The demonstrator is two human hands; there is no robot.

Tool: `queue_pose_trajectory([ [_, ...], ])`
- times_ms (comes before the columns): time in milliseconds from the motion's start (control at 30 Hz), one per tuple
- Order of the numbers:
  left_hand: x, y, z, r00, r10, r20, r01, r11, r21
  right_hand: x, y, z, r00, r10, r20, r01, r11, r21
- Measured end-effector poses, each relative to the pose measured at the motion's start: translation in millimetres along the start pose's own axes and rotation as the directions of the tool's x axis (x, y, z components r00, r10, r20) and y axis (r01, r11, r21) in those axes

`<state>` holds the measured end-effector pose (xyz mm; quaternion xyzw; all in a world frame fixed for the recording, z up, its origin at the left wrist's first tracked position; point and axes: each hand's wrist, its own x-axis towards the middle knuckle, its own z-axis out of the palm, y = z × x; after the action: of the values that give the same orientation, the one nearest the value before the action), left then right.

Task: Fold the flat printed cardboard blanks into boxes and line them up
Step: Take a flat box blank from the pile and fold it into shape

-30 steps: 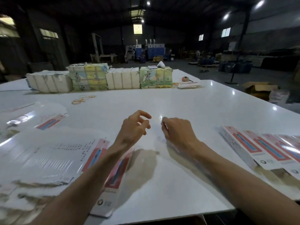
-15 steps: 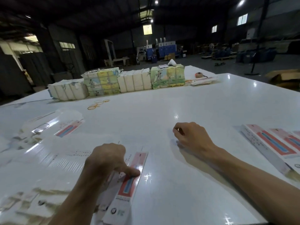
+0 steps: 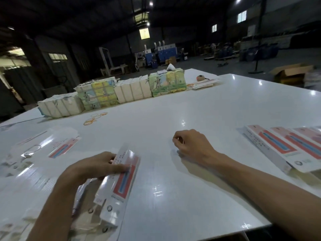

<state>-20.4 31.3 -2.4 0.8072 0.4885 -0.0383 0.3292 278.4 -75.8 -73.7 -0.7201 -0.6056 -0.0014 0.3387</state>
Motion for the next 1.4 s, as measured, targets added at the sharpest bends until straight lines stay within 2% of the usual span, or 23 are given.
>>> queue_pose_trajectory([
  [100,3.8,1.9,0.7,0.999,0.023,-0.023,-0.03,0.933,-0.358,-0.3,-2.1,-1.4,1.0,-0.017,-0.019,0.018,1.0,0.018],
  [200,10.3,23.2,3.2,0.964,0.252,0.083,-0.123,0.703,-0.701,2.4,-3.1,-2.3,0.99,-0.078,-0.118,0.09,0.991,0.101],
  [300,20.4,53.9,15.7,0.887,0.442,0.135,-0.129,0.517,-0.846,5.5,-4.9,-4.8,0.943,-0.179,-0.281,0.244,0.945,0.217],
  [400,33.0,79.5,44.4,0.875,0.478,0.075,-0.177,0.462,-0.869,9.6,-3.9,-7.1,0.915,-0.224,-0.336,0.312,0.92,0.236],
  [467,41.6,87.6,67.3,0.891,0.454,-0.019,-0.262,0.478,-0.838,9.7,-1.1,-7.0,0.93,-0.231,-0.286,0.296,0.933,0.207],
  [533,50.8,87.5,86.1,0.88,0.47,-0.068,-0.307,0.454,-0.836,7.6,1.8,-4.3,0.945,-0.249,-0.213,0.282,0.949,0.143],
  [633,58.2,83.6,96.6,0.848,0.529,-0.029,-0.259,0.365,-0.894,5.5,1.1,1.5,0.97,-0.208,-0.13,0.228,0.958,0.171],
  [733,62.2,80.7,95.9,0.827,0.562,-0.008,-0.223,0.316,-0.922,8.3,-2.2,2.6,0.978,-0.174,-0.115,0.196,0.956,0.218],
  [900,66.8,76.6,95.0,0.804,0.595,0.001,-0.233,0.316,-0.92,14.7,-6.5,-5.1,0.991,-0.08,-0.104,0.116,0.908,0.404],
  [1000,67.2,76.7,96.0,0.797,0.604,0.014,-0.23,0.325,-0.917,15.0,-6.0,-8.0,0.998,0.052,-0.027,-0.027,0.808,0.589],
  [1067,64.6,76.3,95.6,0.785,0.618,0.044,-0.228,0.355,-0.907,14.6,-3.5,-14.1,0.996,0.085,0.023,-0.078,0.737,0.671],
  [1167,58.2,78.5,93.7,0.774,0.629,0.07,-0.244,0.398,-0.884,14.3,-4.4,-27.4,0.994,0.053,0.101,-0.111,0.645,0.756],
  [1300,55.4,80.9,91.0,0.742,0.66,0.12,-0.189,0.377,-0.907,9.3,-8.2,-36.3,0.981,-0.031,0.193,-0.163,0.408,0.898],
  [1400,55.4,81.5,95.5,0.763,0.629,0.149,-0.136,0.382,-0.914,6.7,-11.2,-35.4,0.975,-0.075,0.207,-0.169,0.344,0.924],
])
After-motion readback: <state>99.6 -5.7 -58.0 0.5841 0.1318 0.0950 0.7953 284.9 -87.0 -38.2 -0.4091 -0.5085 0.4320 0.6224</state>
